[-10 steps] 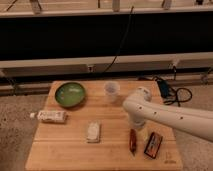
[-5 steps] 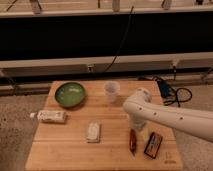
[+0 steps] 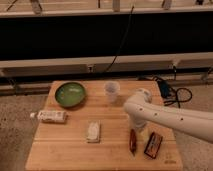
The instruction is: Place the pepper on the white sponge
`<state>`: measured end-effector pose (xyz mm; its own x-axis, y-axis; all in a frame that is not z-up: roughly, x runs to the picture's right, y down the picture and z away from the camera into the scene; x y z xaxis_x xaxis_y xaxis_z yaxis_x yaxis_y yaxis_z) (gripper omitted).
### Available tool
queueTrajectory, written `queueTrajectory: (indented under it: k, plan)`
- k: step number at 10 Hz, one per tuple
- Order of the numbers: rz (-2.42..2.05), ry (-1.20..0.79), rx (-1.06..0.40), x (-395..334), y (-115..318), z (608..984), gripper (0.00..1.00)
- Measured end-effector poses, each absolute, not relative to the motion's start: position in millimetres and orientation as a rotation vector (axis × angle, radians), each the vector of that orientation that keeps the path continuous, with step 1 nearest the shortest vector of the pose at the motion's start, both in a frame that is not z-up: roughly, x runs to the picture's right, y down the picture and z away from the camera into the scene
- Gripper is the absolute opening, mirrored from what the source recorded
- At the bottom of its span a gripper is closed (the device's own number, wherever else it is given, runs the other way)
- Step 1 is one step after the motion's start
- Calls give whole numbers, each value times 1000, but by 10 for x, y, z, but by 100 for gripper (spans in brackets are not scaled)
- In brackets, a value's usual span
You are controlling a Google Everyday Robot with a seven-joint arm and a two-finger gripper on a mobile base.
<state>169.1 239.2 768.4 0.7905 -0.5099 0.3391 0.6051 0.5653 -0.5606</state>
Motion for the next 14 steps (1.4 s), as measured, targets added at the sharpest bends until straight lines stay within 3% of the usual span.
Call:
queueTrajectory:
  k: [6, 7, 14]
  plan:
    - [-835, -308, -635, 1487, 2653, 7709, 80]
    - [-854, -322, -637, 1461, 2697, 7730, 75]
    - [-929, -336, -687, 1396, 2830, 7780, 6]
